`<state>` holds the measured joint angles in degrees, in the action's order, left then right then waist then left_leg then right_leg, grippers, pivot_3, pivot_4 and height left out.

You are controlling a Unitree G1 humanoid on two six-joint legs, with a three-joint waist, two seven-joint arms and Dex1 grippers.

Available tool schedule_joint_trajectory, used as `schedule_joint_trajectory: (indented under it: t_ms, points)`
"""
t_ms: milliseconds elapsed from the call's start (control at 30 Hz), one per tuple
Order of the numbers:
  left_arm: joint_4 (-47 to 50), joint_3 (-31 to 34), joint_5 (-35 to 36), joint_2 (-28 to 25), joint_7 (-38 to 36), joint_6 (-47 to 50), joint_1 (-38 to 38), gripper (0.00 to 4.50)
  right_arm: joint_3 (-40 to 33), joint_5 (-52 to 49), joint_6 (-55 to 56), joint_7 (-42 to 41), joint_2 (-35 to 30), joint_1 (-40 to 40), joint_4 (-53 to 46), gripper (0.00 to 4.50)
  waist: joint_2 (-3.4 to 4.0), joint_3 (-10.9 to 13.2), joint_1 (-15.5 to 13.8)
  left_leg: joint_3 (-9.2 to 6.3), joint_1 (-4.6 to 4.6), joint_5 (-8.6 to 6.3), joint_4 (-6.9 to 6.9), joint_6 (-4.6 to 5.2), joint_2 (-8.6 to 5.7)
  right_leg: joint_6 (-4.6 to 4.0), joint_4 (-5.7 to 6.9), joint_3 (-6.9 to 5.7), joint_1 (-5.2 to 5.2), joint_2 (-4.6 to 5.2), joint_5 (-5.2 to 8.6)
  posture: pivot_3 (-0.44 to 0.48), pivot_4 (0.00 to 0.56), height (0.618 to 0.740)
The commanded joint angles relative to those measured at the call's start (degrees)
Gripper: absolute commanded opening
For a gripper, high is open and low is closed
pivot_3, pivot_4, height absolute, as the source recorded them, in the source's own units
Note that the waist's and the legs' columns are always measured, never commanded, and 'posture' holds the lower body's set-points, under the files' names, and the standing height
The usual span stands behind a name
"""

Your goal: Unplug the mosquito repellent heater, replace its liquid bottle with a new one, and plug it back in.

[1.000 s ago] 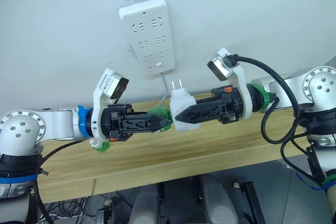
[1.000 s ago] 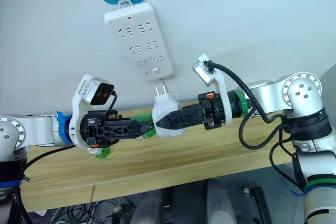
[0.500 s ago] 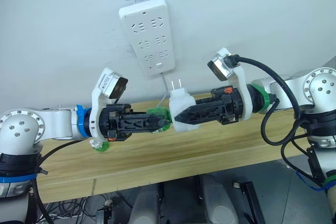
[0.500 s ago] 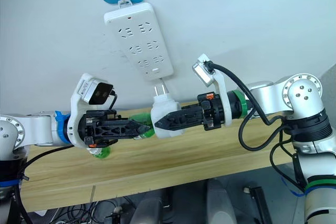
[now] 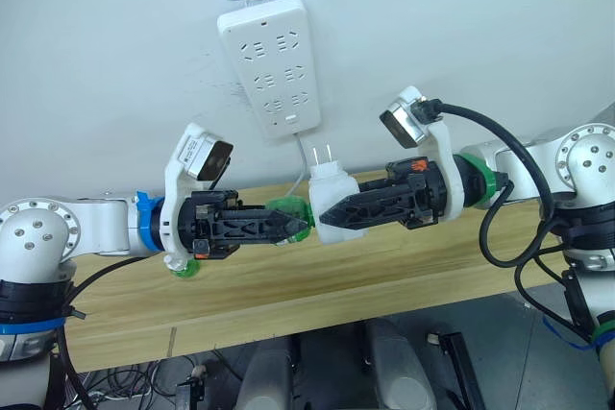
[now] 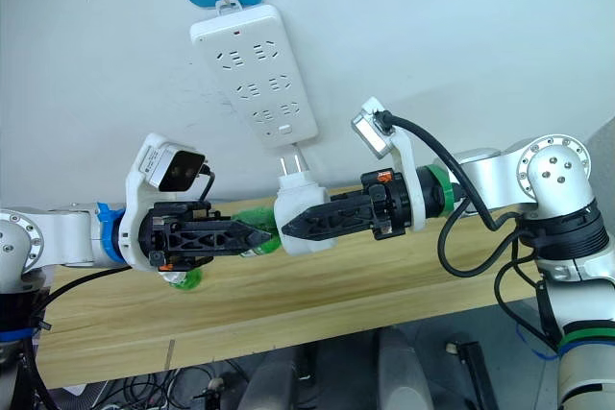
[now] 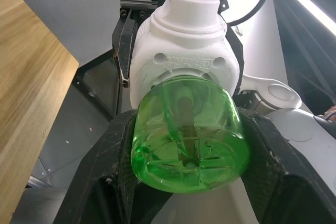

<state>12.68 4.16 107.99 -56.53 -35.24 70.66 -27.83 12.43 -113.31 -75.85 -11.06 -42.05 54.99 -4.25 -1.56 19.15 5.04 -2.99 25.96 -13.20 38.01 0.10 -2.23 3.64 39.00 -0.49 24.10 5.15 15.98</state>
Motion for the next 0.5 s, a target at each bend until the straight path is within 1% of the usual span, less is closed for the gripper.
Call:
schedule_joint_trajectory:
  t_ms: [33, 333, 500]
  points:
    - [1.9, 2.9, 5.0, -2.0, -3.7, 0.7, 0.1, 2.28, -2.5, 0.3, 0.7, 3.1, -3.6, -1.0, 2.7, 3.01, 0.0, 0.0, 0.0, 0.0, 0.0, 0.0, 0.0, 0.0, 0.0, 0.0, 0.0, 0.0, 0.0, 0.0, 0.0, -0.128, 0.361, 0.734]
    - [2.1, 3.2, 5.0, -2.8, -4.2, 0.9, 0.4, 2.28, -3.1, 0.3, 0.6, 3.1, -4.7, -1.5, 2.8, 3.01, 0.0, 0.0, 0.0, 0.0, 0.0, 0.0, 0.0, 0.0, 0.0, 0.0, 0.0, 0.0, 0.0, 0.0, 0.0, -0.126, 0.356, 0.734]
    - [1.9, 3.6, 5.0, -4.4, -4.9, 1.8, 0.9, 2.28, -3.5, 0.3, 0.2, 2.6, -5.4, -1.3, 3.5, 3.01, 0.0, 0.0, 0.0, 0.0, 0.0, 0.0, -0.01, 0.0, 0.0, 0.0, -0.01, 0.0, 0.0, 0.0, 0.0, -0.124, 0.353, 0.734]
